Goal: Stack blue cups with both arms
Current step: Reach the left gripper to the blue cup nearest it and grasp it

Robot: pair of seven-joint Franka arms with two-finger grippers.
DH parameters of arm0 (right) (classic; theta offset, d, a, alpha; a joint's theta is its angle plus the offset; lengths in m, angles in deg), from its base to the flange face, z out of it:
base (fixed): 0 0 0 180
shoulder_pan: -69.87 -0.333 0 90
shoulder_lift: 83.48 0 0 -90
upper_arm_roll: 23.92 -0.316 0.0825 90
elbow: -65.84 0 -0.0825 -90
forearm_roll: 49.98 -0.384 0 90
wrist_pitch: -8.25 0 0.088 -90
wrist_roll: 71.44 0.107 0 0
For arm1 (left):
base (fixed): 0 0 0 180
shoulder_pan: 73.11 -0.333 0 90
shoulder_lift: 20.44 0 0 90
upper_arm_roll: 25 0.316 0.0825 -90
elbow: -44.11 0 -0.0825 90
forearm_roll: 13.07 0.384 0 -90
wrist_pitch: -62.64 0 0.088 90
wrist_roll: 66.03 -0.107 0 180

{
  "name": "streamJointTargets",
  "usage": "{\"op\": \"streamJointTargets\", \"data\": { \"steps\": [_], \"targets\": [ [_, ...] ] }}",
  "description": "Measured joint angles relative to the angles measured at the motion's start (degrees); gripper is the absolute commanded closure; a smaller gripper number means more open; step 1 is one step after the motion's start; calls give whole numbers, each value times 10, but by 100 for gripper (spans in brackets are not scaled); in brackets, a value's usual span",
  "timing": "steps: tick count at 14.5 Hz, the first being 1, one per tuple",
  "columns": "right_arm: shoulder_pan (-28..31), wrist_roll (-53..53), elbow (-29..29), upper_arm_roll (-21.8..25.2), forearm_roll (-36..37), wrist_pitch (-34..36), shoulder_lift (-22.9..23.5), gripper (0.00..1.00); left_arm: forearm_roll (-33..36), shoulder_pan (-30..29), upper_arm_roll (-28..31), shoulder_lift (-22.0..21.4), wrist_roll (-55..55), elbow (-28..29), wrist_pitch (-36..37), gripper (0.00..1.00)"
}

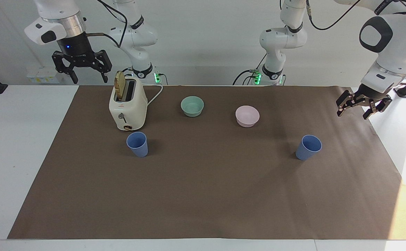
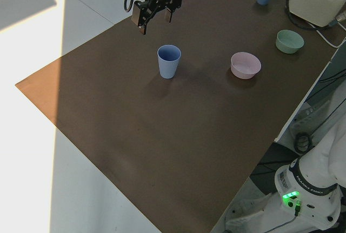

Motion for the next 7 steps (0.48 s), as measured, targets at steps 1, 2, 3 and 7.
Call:
{"op": "streamJointTargets", "data": {
  "steps": [1, 2, 3, 7],
  "targets": [
    [0, 0, 0, 0, 0, 0, 0, 0, 0, 0, 0, 9, 0, 1, -14, 0],
    [0, 0, 0, 0, 0, 0, 0, 0, 0, -2, 0, 20, 0, 2, -27, 0],
    [0, 0, 0, 0, 0, 0, 0, 0, 0, -4, 1, 30, 0, 3, -38, 0],
    [0, 0, 0, 0, 0, 0, 0, 0, 0, -8, 0, 72, 0, 8, -77, 0]
  ]
}}
